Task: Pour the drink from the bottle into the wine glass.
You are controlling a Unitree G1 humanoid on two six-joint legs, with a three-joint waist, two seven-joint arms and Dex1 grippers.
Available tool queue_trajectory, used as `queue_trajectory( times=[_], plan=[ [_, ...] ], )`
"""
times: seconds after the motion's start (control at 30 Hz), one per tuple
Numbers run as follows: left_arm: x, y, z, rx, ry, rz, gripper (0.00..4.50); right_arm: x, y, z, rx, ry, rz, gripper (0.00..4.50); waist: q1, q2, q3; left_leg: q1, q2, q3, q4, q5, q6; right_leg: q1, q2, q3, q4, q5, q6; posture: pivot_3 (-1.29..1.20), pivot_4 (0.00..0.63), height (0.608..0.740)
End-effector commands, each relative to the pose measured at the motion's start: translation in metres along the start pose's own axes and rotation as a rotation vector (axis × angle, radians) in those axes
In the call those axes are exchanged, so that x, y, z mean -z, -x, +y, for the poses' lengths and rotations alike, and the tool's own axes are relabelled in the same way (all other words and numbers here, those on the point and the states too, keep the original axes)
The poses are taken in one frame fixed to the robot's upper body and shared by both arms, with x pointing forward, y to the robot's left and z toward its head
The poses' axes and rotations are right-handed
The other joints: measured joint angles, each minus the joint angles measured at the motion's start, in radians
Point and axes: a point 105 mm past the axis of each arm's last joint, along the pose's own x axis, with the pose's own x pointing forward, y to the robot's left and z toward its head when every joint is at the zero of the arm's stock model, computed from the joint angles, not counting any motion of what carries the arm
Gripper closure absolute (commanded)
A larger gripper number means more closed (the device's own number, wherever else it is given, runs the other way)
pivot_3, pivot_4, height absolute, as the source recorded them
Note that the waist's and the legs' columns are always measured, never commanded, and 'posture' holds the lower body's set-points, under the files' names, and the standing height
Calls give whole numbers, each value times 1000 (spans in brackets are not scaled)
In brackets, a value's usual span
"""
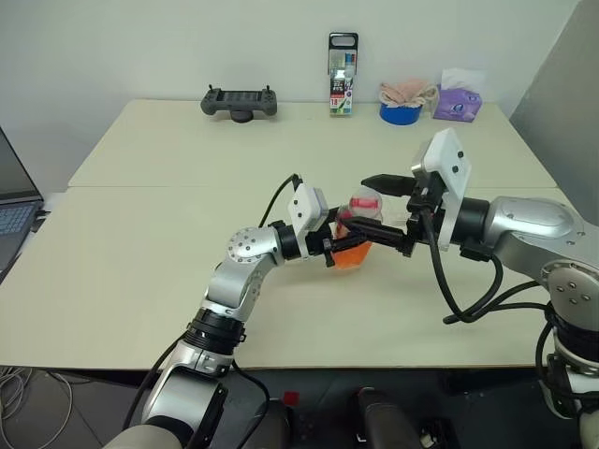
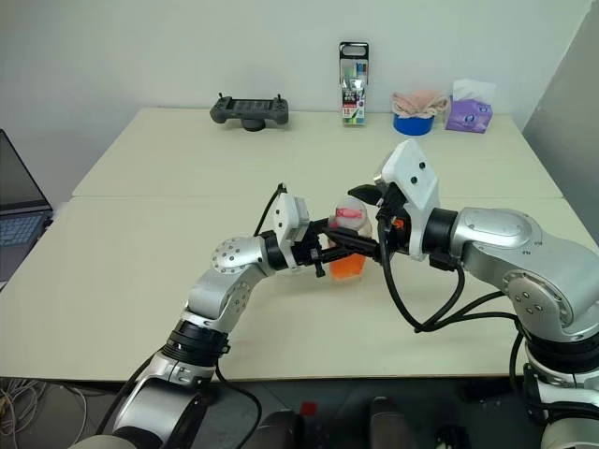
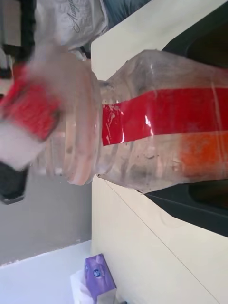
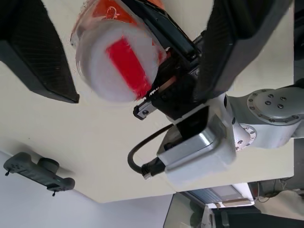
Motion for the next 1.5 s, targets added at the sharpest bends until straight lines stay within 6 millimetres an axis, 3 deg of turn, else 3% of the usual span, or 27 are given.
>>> queue_trajectory(
  times=[0.03, 0.2, 0.3, 0.4, 0.5, 0.63, 0.8, 0.97, 1.1, 1.27, 1.47, 1.5],
  plan=[
    [-12, -2, 2, -7, -40, -42, 2811, -16, 4, 1, 11, 58, -59, 0, 0, 0, 0, 0, 0, 0, 0, 0, 0, 0, 0, 0, 0, 0, 0, 0, 150, 740],
    [-12, -2, 2, -7, -37, -44, 2811, -13, 5, -3, 42, 57, -48, 0, 0, 0, 0, 0, 0, 0, 0, 0, 0, 0, 0, 0, 0, 0, 0, 0, 150, 740],
    [-9, 0, 13, -57, -54, -23, 2811, -9, 11, -18, 152, 69, -38, 0, 1, 0, 0, 0, 0, 0, 0, 0, 0, 0, 0, 0, 0, 0, 0, 0, 150, 740],
    [-3, 8, 42, -207, -42, -7, 2811, 0, 23, -36, 273, 64, -14, 0, 3, 0, 0, 0, 0, 0, 1, 0, 0, 0, 0, 0, 0, 0, 0, 0, 150, 740],
    [-1, 24, 77, -392, -20, -9, 2811, 9, 31, -27, 245, 23, -2, 0, 3, 0, 0, 0, 0, 0, 1, 0, 0, 0, 0, 0, 0, 0, 0, 0, 150, 740],
    [5, 67, 119, -652, -27, 14, 2811, 24, 24, 9, 62, -14, 47, 0, -3, 0, 0, 0, 0, 0, 0, 0, 0, 0, 0, 0, 0, 0, 0, 0, 150, 740],
    [-3, 128, 156, -914, -55, 15, 2812, 22, -6, 30, -47, -71, -28, 0, -8, 0, 0, 1, 1, 0, 0, 0, 0, 0, 1, 0, 1, 0, 1, 0, 150, 740],
    [-3, 173, 161, -1058, -88, 29, 2812, 9, -46, 32, -42, -80, -125, 0, -2, 0, 0, 0, 0, -1, 1, 0, 0, -1, 0, -1, 1, 2, 0, 0, 150, 740],
    [0, 193, 157, -1128, -100, 39, 2812, 9, -68, 27, 1, -69, -136, 0, 3, -1, -1, 0, 0, -1, 1, 0, 0, -1, -1, -1, 0, 4, -3, 0, 150, 740],
    [1, 205, 155, -1167, -82, 31, 2814, 9, -77, 14, 74, -61, -156, 0, 3, -2, -1, -1, -1, -2, 1, 0, -1, -1, -2, -1, 0, 5, -4, 0, 150, 740],
    [20, 205, 147, -1129, -34, 66, 2814, 12, -78, 11, 85, -58, -157, 0, -1, -2, -1, -1, -1, -2, 0, 0, -1, -2, -2, -2, 1, 5, -4, 0, 150, 740],
    [21, 207, 147, -1142, -26, 68, 2465, 13, -78, 10, 88, -58, -154, 0, -1, -2, -1, 0, -1, -2, 0, 0, -1, -2, -2, -2, 1, 5, -4, 0, 150, 740]
  ],
)
